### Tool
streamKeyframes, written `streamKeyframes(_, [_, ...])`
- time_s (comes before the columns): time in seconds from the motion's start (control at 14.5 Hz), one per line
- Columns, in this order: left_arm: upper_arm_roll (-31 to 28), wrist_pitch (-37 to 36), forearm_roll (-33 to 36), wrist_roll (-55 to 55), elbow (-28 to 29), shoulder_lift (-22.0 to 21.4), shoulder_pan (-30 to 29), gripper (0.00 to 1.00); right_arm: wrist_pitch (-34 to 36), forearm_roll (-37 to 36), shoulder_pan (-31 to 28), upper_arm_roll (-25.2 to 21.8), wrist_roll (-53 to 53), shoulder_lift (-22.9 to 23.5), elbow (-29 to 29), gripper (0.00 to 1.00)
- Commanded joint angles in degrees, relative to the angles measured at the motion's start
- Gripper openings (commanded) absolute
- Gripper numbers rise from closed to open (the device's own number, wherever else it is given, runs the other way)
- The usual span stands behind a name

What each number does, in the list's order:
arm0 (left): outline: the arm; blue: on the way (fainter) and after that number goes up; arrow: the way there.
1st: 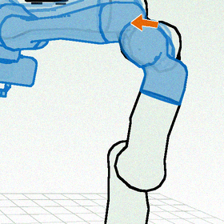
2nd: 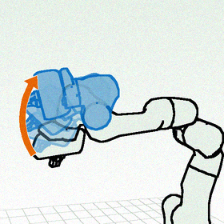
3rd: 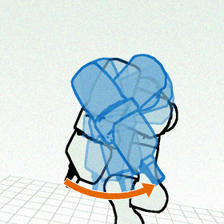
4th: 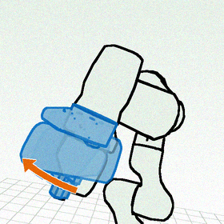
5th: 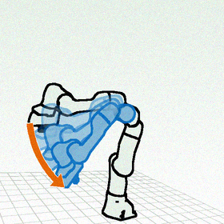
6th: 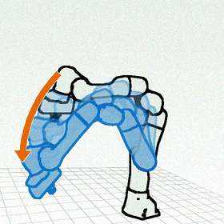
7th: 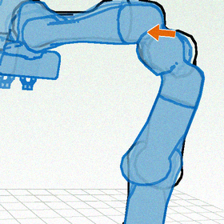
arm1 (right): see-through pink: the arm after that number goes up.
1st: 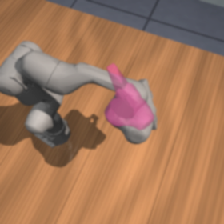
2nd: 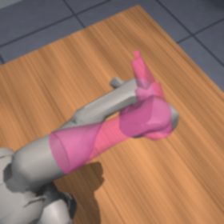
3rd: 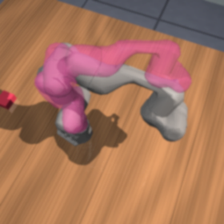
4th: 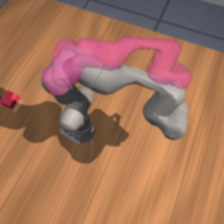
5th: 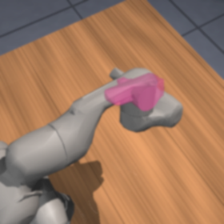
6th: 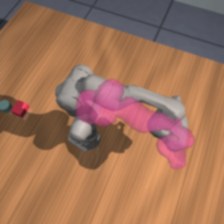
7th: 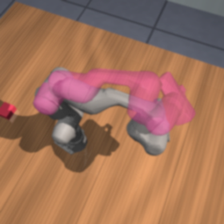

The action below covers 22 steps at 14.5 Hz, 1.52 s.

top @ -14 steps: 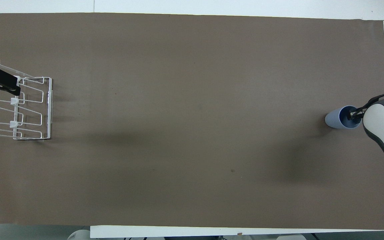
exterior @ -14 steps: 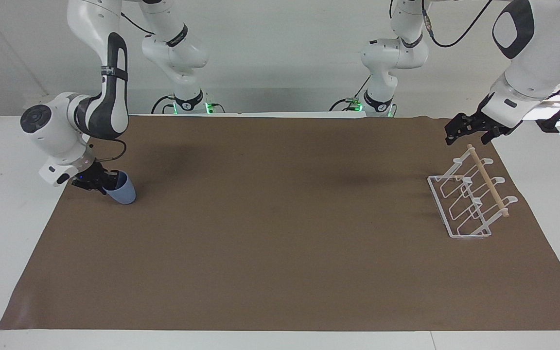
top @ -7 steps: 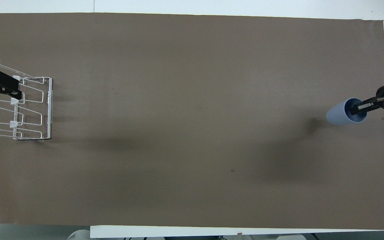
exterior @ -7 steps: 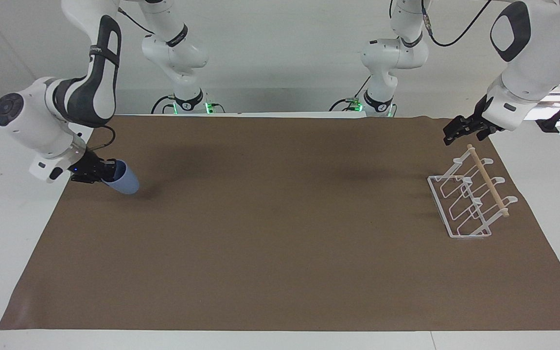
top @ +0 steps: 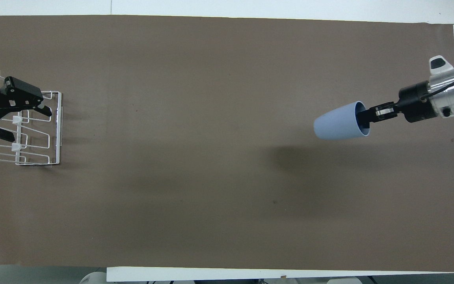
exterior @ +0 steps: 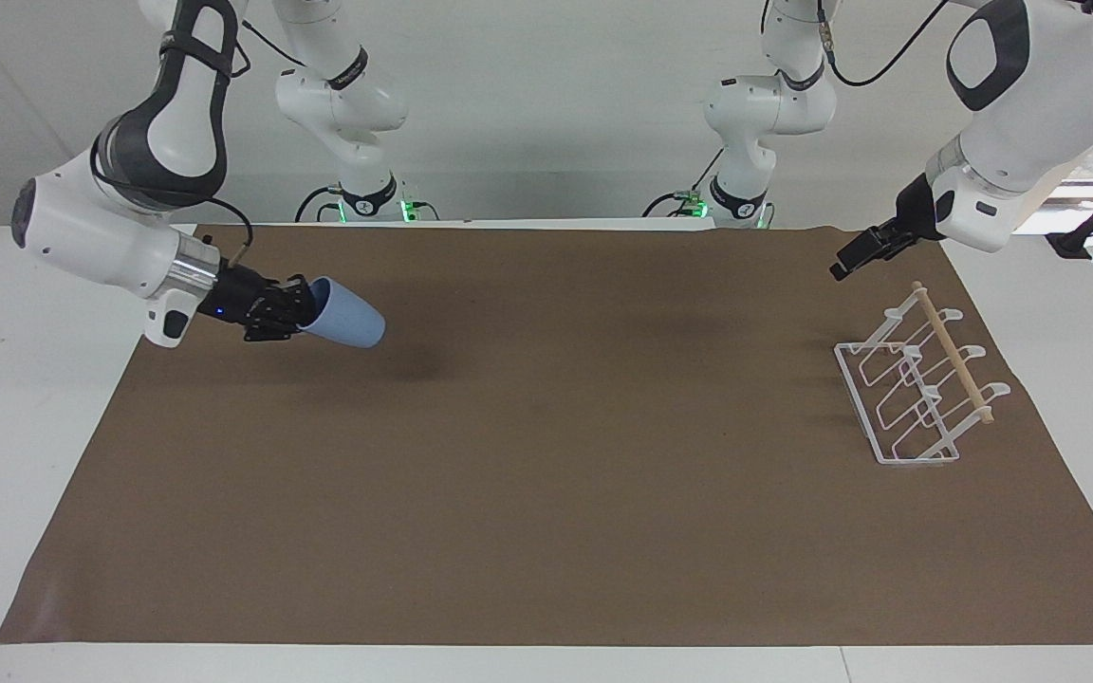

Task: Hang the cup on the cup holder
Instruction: 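Lift the blue cup with the right gripper toward the left gripper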

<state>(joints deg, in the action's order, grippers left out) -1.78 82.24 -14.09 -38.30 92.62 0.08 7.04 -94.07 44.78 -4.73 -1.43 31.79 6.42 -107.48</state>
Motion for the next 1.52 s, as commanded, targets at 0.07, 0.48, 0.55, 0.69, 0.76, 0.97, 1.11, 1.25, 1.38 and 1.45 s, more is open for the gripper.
streamKeyframes(0.07, [0.2, -0.76, -7.16, -22.55, -0.94, -0.7, 0.34, 1.0, -1.63, 15.21, 4.45, -0.07, -8.64, -2.11, -4.31, 0.02])
streamKeyframes(0.48, [2.31, -2.69, -13.33, -51.2, -7.87, -0.17, 1.56, 1.0, -15.93, 28.17, 17.1, 0.02, -18.94, -3.08, -7.65, 0.03])
streamKeyframes(0.55, [2.75, -2.87, -13.34, -57.0, -9.37, 0.27, 3.05, 1.0, -19.18, 30.69, 19.99, 0.02, -21.04, -2.99, -7.65, 0.04])
streamKeyframes(0.69, [2.93, -2.26, -13.34, -68.61, -12.19, 1.85, 5.6, 1.0, -25.95, 36.93, 25.27, 0.02, -23.17, -2.82, -7.65, 0.04])
streamKeyframes(0.76, [3.01, -2.08, -13.25, -70.4, -12.28, 1.94, 7.09, 1.0, -27.72, 38.27, 26.78, 0.02, -23.26, -2.73, -7.65, 0.04])
streamKeyframes(0.97, [3.02, 2.04, -12.72, -70.51, -9.83, 0.98, 11.05, 1.0, -31.6, 40.65, 30.47, 0.02, -24.32, -2.55, -7.65, 0.04])
streamKeyframes(1.11, [3.02, 3.01, -12.46, -69.9, -10.09, 1.15, 12.2, 1.0, -34.93, 40.65, 33.02, 0.02, -24.75, -2.38, -7.65, 0.03])
streamKeyframes(1.25, [3.02, 9.48, -11.14, -67.61, -8.78, 0.98, 14.83, 1.0, -39.32, 40.65, 36.35, 0.02, -26.51, -2.03, -7.57, 0.03])
streamKeyframes(1.38, [3.28, 14.07, -11.14, -67.17, -3.96, 0.19, 15.19, 1.0, -44.33, 40.65, 39.87, 0.02, -26.95, -1.5, -7.48, 0.02])
streamKeyframes(1.45, [3.28, 16.18, -11.22, -67.17, -2.2, 0.01, 16.06, 1.0, -44.88, 40.74, 40.5, 0.02, -27.04, -1.41, -7.39, 0.01])
